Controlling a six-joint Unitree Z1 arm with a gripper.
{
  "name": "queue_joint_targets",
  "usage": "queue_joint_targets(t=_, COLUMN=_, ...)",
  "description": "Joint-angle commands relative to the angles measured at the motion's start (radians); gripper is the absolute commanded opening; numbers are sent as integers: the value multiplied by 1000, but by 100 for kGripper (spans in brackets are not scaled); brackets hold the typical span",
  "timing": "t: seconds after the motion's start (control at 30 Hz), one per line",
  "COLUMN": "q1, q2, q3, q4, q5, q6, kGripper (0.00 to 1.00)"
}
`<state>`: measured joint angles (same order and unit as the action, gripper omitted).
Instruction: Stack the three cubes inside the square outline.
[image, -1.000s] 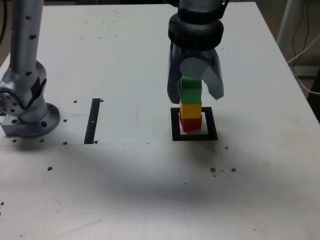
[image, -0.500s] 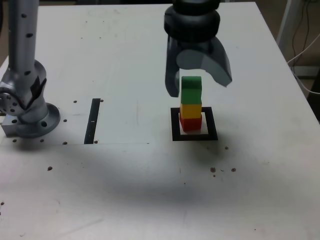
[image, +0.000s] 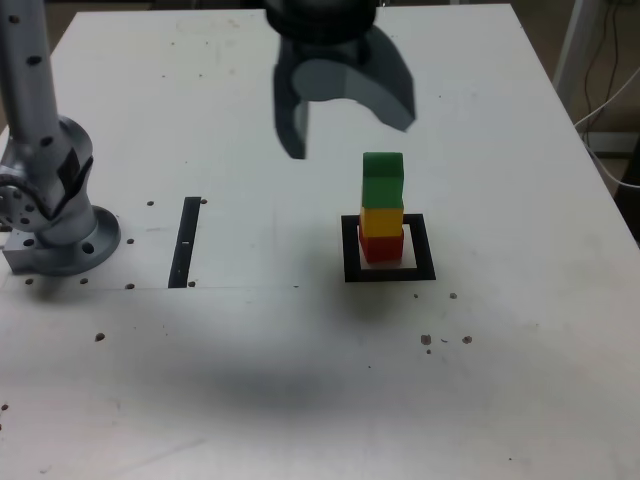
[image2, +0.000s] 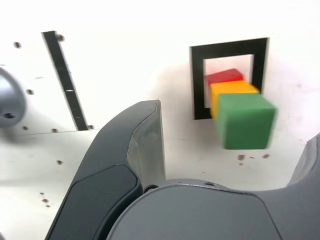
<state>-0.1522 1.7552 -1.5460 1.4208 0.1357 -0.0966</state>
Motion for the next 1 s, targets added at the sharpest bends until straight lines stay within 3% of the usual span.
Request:
queue_joint_targets(t=0.0, q1=1, q2=-28, q3=37, q4=4, q5=-2, q6=-9, kGripper=99)
queue_joint_targets(t=0.53, q1=0, q2=-162, q3=384, q4=-79, q5=-30, q6=-70, kGripper=99)
queue_joint_targets(t=0.97, q1=1, q2=-222, q3=691, q4=-290, q5=-83, q6=-108, kGripper=100)
